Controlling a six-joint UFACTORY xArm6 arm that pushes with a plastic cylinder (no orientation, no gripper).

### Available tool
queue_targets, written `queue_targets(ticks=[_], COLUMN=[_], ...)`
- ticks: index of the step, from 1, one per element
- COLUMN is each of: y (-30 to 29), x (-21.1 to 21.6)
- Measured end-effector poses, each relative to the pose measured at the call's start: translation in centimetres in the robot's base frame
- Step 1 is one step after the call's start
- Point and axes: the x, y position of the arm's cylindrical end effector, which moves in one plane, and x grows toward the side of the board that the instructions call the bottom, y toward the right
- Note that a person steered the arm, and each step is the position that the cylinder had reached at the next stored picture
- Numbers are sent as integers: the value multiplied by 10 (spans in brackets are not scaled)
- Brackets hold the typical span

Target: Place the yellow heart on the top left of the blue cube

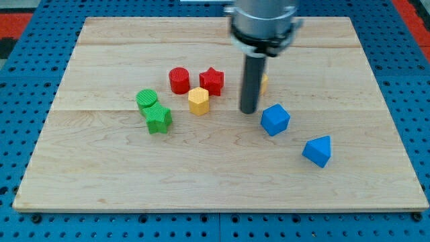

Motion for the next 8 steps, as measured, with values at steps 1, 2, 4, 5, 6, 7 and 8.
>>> queue_targets(ticks=[1, 2, 4, 5, 6, 7, 8], y=[-3, 19, 27, -33, -20, 7, 28], x=[18, 46, 27, -23, -38, -40, -63])
